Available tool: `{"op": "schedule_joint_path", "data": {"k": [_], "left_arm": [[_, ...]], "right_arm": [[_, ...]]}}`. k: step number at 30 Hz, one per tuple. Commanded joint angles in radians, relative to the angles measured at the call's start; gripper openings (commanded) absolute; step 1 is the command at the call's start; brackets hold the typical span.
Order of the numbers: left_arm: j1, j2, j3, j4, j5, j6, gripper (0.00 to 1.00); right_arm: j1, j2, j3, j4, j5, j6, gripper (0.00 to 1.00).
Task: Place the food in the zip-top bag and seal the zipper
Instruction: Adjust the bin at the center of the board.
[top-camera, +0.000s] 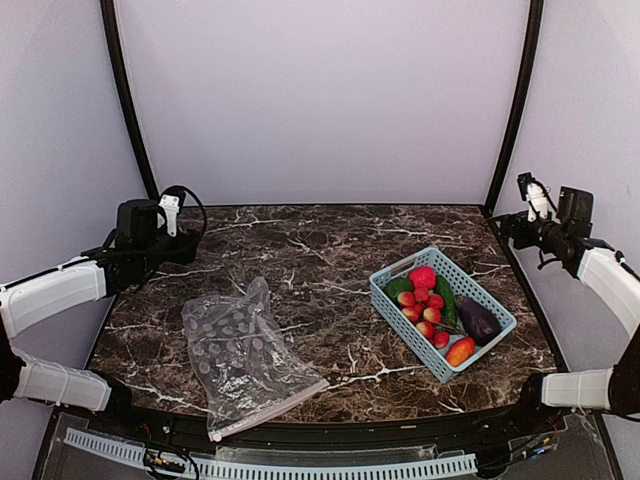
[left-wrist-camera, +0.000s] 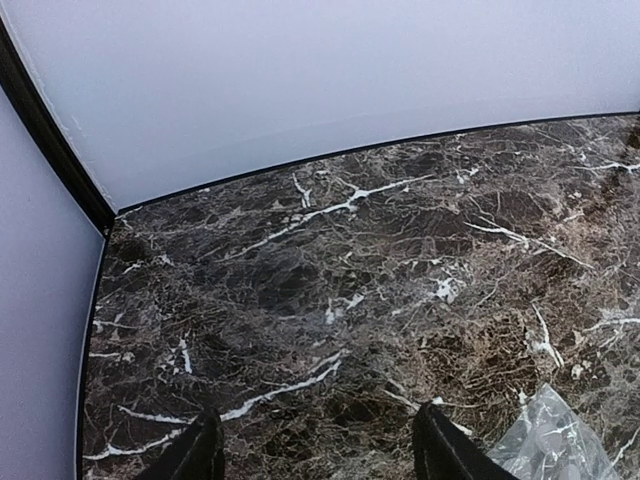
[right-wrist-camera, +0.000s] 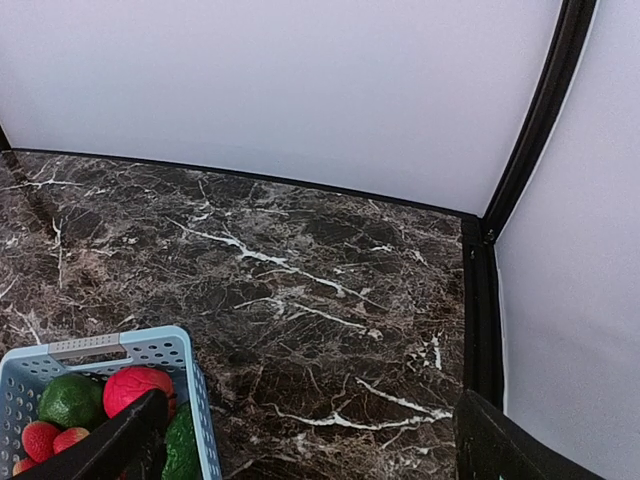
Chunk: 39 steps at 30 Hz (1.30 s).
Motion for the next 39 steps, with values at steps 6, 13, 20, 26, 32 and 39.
{"op": "schedule_joint_path", "data": {"k": [6, 13, 20, 26, 32, 39], "left_arm": [[-0.07, -0.023, -0.117, 0.118, 0.126, 0.146, 0.64], [-0.212, 0.031, -0.093, 0.08, 0.212, 0.212, 0.58], [-0.287, 0.067, -0.082, 0.063, 0.228, 0.222, 0.55], [-0.296, 0.07, -0.095, 0.078, 0.125, 0.255, 0.56], [-0.296, 0.085, -0.099, 0.098, 0.063, 0.253, 0.62], [-0.296, 0.116, -0.099, 0.096, 0.073, 0.249, 0.62]], "right_arm": [[-0.008, 0.006, 0.038, -0.117, -0.255, -0.11, 0.9], [0.254, 0.0, 0.107, -0.34, -0.25, -0.238, 0.79], [0.557, 0.081, 0.116, -0.467, -0.193, -0.3, 0.67], [0.72, 0.197, 0.168, -0.55, -0.166, -0.314, 0.58], [0.813, 0.294, 0.188, -0.596, -0.029, -0.282, 0.5], [0.821, 0.304, 0.138, -0.579, 0.079, -0.26, 0.48]]}}
